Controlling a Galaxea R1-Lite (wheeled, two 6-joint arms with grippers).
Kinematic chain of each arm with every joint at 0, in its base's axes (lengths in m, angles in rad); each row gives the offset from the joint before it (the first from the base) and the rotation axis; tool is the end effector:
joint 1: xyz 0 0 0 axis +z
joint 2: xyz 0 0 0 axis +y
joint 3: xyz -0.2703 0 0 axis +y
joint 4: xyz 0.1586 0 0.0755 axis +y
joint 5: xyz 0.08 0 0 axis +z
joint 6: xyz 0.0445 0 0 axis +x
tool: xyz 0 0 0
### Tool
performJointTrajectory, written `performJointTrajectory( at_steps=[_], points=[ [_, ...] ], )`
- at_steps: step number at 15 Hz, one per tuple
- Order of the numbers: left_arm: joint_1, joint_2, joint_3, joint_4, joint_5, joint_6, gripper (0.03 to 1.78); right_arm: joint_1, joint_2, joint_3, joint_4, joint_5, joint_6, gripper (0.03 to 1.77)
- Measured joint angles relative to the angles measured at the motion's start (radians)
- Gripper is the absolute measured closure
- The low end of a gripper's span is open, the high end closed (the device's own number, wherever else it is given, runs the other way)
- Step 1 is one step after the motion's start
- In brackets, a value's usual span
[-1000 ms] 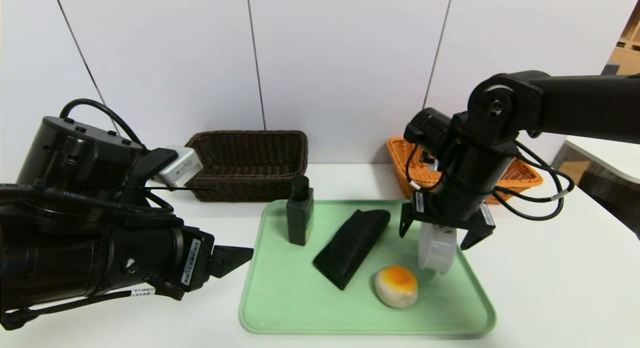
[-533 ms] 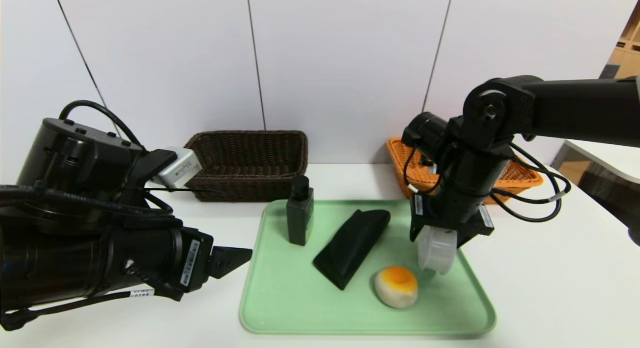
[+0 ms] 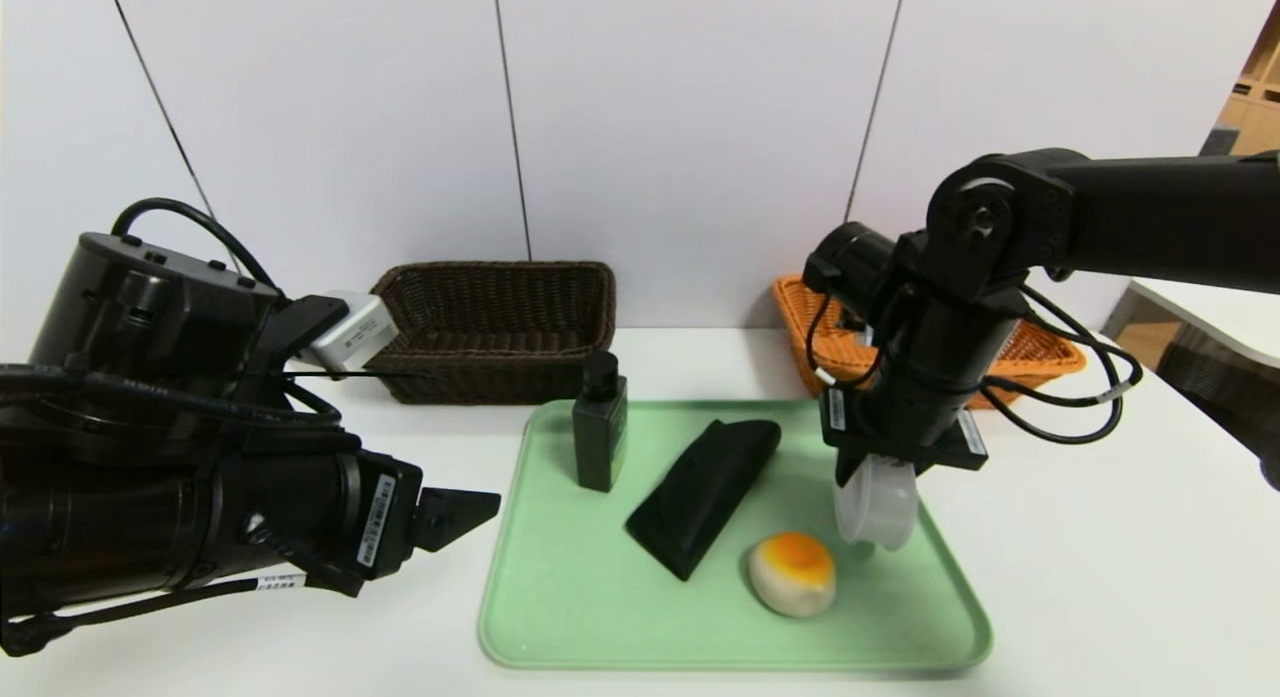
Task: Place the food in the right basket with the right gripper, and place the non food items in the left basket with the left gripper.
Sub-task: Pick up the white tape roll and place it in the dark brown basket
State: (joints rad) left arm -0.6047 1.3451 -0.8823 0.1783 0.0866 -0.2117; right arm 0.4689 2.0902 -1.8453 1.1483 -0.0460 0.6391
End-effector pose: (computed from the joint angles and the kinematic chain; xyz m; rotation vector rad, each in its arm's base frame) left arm 0.1789 -0.1189 0.1858 0.0189 0.6578 -0.4319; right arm 0.2938 0.1465 0.1469 0.1750 1.3908 -0.0915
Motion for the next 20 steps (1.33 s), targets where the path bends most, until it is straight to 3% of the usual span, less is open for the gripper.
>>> performJointTrajectory(
  at_steps=[4,8,10,15,20],
  points=[
    [0.002,-0.001,0.0,0.0,0.0,0.0,0.12,0.014,-0.02,0.0,0.0,-0.004,0.001,1.21],
    [0.002,-0.001,0.0,-0.001,0.0,0.0,0.12,0.082,-0.115,-0.029,0.006,-0.057,-0.004,1.21],
    [0.002,-0.001,0.0,-0.001,0.0,-0.001,0.12,0.149,-0.179,-0.07,0.018,-0.115,-0.01,1.21],
    [0.002,-0.007,-0.001,-0.025,0.0,-0.002,0.12,0.311,-0.33,-0.104,-0.054,-0.329,-0.103,1.21],
    [0.002,-0.017,-0.002,-0.031,0.003,-0.001,0.12,0.329,-0.412,-0.103,-0.275,-0.367,-0.265,1.21]
  ],
)
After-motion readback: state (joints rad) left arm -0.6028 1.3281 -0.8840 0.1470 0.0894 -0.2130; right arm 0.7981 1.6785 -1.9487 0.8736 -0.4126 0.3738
